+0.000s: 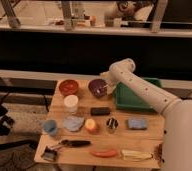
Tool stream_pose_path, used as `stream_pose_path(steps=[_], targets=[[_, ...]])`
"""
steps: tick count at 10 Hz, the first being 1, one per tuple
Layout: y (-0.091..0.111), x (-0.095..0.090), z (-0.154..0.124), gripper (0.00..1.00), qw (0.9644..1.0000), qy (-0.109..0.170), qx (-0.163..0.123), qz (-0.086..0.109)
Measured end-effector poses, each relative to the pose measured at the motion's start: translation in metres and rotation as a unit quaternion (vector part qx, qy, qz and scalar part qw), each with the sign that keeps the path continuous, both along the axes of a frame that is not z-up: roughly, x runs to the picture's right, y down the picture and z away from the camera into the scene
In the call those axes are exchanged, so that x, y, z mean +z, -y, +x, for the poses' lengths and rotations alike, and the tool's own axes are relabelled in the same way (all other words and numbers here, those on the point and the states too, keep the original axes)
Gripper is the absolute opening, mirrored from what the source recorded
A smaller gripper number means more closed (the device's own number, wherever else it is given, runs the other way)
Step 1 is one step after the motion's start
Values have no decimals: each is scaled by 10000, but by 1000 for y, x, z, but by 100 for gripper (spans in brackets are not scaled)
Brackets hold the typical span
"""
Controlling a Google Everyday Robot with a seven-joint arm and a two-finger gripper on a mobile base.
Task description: Place fork in purple bowl
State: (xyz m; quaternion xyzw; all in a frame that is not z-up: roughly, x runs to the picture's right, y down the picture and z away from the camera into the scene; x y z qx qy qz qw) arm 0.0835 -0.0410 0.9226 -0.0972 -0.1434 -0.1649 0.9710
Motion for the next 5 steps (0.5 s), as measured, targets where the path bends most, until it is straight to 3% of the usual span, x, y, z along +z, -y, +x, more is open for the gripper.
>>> stream_pose_path(steps=[5], targets=[[-2, -8, 15, 80, 9999, -68, 135, 2]])
